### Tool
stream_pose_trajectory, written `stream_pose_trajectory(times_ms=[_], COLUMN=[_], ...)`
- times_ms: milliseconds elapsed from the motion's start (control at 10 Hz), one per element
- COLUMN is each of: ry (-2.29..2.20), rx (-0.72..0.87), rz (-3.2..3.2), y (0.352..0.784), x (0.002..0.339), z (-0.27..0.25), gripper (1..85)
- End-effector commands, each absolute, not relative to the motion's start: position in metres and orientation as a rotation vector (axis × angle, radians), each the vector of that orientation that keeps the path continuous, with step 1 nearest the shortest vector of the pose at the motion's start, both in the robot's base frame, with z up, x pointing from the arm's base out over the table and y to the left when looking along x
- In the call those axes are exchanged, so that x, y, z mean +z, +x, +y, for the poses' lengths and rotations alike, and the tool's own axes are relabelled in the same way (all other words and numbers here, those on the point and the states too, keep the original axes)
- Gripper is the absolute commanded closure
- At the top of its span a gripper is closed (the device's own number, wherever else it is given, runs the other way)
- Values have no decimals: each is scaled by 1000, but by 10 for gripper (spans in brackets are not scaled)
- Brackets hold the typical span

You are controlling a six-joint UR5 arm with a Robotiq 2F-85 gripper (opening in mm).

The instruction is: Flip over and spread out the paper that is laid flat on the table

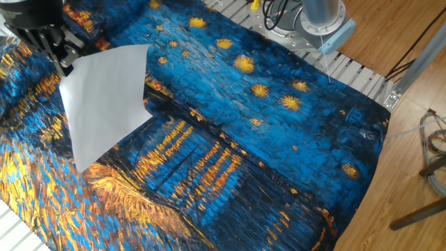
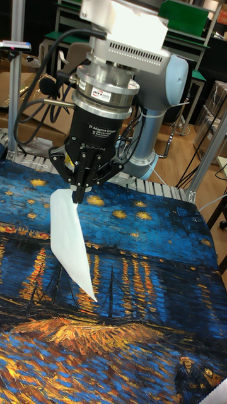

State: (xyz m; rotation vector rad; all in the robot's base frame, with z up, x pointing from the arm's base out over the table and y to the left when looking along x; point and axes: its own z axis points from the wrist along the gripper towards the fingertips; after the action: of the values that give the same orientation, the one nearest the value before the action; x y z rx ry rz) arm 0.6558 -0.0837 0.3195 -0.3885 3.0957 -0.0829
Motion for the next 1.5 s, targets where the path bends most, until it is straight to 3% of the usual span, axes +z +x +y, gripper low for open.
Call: stream_pose_trajectory(times_ms=[0, 600, 1000, 1400], ry=[-387, -339, -351, -401], rx=[-73, 8, -38, -91], rz=[3094, 3091, 3077, 3089], y=[654, 645, 646, 647], x=[320, 310, 302, 317], z=[-81, -71, -77, -96], gripper=[847, 847, 847, 847])
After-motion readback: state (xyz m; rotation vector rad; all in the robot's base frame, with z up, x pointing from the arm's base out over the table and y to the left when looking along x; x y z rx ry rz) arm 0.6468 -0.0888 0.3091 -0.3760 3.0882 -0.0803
